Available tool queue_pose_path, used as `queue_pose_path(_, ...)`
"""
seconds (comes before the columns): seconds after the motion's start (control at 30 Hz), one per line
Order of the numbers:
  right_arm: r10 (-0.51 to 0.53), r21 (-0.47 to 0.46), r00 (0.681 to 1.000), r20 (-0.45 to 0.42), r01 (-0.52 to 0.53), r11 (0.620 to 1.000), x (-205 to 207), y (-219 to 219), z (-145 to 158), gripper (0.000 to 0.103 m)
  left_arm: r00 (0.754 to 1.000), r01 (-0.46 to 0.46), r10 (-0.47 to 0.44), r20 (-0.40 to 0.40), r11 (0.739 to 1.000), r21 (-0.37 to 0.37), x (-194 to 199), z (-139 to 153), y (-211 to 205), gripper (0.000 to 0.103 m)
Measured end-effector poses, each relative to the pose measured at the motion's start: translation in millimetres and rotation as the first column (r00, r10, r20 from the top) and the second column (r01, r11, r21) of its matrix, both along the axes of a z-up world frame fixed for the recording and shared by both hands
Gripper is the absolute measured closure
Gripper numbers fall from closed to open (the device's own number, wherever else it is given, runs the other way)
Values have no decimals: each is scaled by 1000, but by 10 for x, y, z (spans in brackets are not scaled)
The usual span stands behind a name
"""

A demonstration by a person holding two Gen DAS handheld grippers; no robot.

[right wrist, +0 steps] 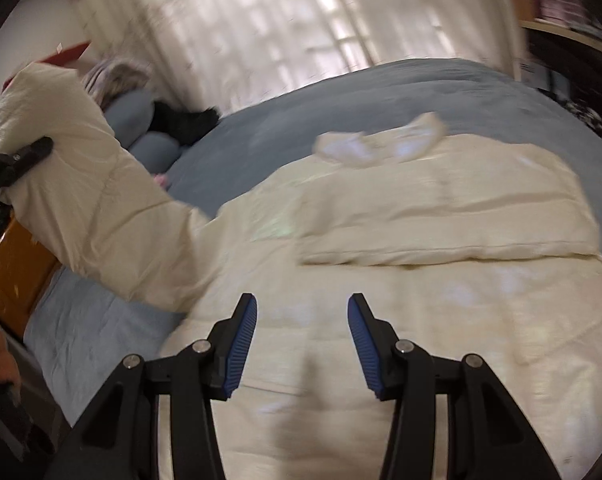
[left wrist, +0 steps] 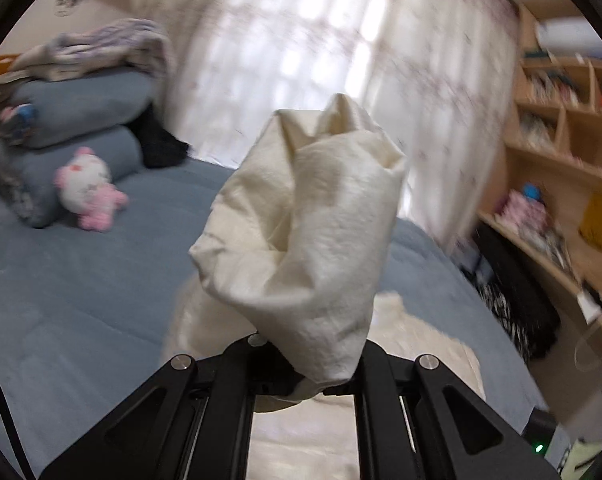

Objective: Fold large clothes

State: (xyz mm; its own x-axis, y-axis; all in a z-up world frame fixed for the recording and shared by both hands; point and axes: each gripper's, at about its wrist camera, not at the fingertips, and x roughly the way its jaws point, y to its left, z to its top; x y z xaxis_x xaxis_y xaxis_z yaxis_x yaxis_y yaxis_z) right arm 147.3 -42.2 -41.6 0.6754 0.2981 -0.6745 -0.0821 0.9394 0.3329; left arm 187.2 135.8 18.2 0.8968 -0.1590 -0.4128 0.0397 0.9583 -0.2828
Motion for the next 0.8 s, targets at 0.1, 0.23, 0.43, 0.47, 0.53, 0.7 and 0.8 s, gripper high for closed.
queue_pose_path(0.1,-61,33,998,-23,62,998,-32,-385,-79,55,995,62,-57,-81,996,57,73,-229,-579,98)
queue_pose_path(0.23,-127,89,989,-76,134,987,-70,-800,-239,55,968,139,-95,-232,974,181,147,-727,-1305,95)
queue_pose_path(0.43,-165,157,976,-144,187,970,-83,-1191,-390,51,887,236,-125,-444,950,203,176,-1404,-1828,89)
queue_pose_path(0.47,-167,173,975,-149,192,966,-92,-1232,-410,46,879,244,-125,-460,947,208,167,-1457,-1854,88)
queue_pose_path(0.53,-167,198,974,-154,196,960,-90,-1274,-435,43,872,252,-122,-475,942,221,85,-1510,-1911,84)
queue_pose_path(0.7,-135,245,978,-161,172,954,-106,-1302,-472,42,870,269,-150,-470,943,195,-41,-1334,-1829,25)
queue_pose_path(0.8,-124,268,981,-149,161,950,-127,-1287,-434,42,895,255,-158,-417,949,187,-148,-1125,-1740,19)
